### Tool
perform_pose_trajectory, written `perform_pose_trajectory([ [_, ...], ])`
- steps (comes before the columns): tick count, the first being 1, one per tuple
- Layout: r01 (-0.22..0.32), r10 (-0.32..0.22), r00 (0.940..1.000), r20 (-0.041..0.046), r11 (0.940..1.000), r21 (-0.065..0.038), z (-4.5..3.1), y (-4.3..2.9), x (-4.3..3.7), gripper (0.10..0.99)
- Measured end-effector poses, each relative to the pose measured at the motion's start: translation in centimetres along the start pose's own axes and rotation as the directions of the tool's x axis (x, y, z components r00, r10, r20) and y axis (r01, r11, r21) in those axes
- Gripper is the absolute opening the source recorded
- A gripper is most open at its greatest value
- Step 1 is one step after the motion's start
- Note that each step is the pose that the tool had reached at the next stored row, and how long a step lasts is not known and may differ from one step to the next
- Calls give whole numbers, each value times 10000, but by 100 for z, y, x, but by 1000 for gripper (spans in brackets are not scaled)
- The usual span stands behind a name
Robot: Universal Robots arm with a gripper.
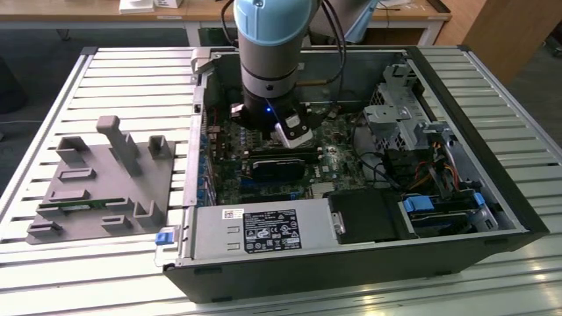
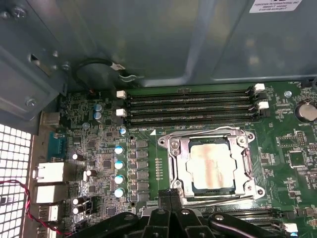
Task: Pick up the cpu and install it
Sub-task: 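Install the second cpu locking lever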
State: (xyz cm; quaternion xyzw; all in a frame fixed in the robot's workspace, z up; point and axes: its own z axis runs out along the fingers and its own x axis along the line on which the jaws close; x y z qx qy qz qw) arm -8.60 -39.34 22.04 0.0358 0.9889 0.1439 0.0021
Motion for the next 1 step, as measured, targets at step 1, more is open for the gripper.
perform_pose_trajectory([
  [1,1,-1,10000,0,10000,1,0,0,0,114],
])
